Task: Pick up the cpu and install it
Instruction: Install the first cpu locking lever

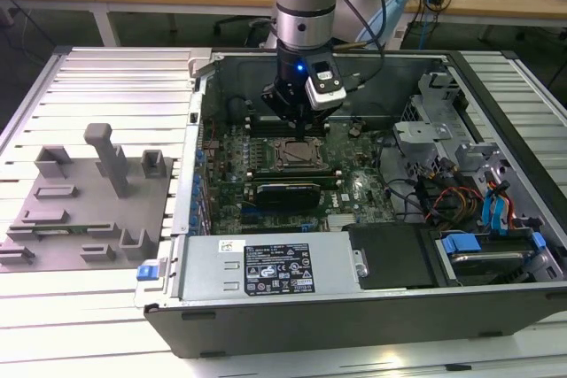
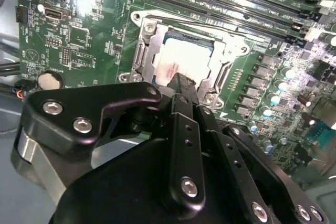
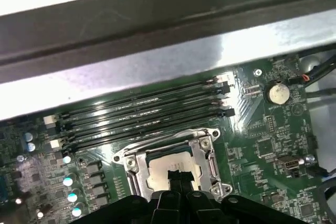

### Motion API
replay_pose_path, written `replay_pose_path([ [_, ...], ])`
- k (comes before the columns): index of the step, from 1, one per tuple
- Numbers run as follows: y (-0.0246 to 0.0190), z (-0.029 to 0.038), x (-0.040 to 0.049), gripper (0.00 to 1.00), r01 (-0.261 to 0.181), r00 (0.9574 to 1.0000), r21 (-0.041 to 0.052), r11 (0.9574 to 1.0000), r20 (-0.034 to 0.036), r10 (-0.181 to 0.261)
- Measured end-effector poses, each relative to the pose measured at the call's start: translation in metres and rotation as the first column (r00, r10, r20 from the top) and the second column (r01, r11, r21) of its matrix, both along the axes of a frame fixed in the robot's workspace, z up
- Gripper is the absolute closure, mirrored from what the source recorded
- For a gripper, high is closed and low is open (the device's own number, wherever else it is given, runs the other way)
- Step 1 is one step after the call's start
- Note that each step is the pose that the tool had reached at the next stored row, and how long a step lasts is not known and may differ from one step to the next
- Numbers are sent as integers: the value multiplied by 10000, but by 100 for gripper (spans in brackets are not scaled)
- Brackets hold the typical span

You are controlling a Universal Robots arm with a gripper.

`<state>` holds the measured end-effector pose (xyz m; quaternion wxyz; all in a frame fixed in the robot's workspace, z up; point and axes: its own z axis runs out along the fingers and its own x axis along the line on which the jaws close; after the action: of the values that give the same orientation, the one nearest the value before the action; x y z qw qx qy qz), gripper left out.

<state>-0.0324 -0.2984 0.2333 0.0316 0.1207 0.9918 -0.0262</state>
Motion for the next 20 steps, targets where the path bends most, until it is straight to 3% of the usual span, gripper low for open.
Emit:
replay_pose_path([
  [2,0,-1,1,89,-9,10000,3,10000,-19,9],
  [5,0,-8,2,89,-517,9987,-2,9987,-20,517],
  [8,1,-19,1,89,-1237,9923,-9,9923,-25,1237],
  [9,0,-23,1,89,-1613,9869,-9,9869,-25,1613],
  [10,-3,-24,1,89,-1766,9843,-11,9843,-27,1766],
  [15,-46,-30,0,89,-2075,9782,-10,9782,-28,2075],
  [20,-133,-41,-6,89,-2464,9692,-11,9692,-28,2464],
])
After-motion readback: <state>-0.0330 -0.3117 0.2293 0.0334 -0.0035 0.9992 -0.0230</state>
